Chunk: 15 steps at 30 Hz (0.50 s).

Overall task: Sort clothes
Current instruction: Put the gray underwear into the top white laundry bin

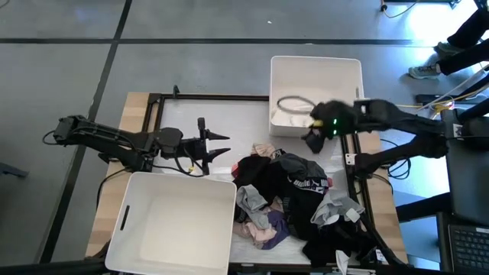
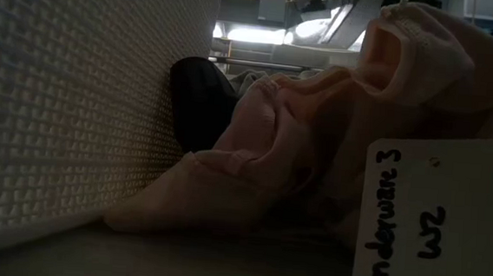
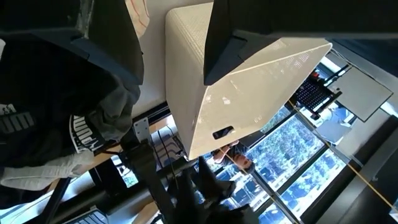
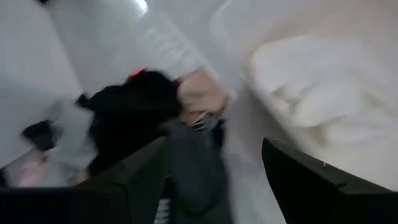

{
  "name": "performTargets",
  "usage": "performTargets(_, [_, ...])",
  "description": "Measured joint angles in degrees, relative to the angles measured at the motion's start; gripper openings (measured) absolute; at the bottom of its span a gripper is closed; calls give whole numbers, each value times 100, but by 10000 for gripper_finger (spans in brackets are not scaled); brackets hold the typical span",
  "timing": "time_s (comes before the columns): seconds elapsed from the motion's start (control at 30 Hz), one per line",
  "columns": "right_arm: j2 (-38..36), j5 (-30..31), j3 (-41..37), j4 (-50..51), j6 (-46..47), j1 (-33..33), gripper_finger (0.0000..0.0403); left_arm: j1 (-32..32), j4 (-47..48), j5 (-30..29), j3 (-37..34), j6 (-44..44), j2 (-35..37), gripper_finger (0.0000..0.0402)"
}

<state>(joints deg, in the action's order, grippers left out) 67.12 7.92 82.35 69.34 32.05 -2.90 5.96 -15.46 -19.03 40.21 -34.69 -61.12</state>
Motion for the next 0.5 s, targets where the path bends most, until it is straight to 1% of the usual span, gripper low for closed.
performTargets(0.2, [537,-47,0,190,1462,1357,259,-2,-6,-2,2,3,2,159])
performTargets(0.37, [1111,-476,0,184,2751,2339,259,-1,-9,-2,2,8,2,159])
performTargets(0.5, [1525,-772,0,191,3663,2979,259,-2,-17,-2,2,12,2,159])
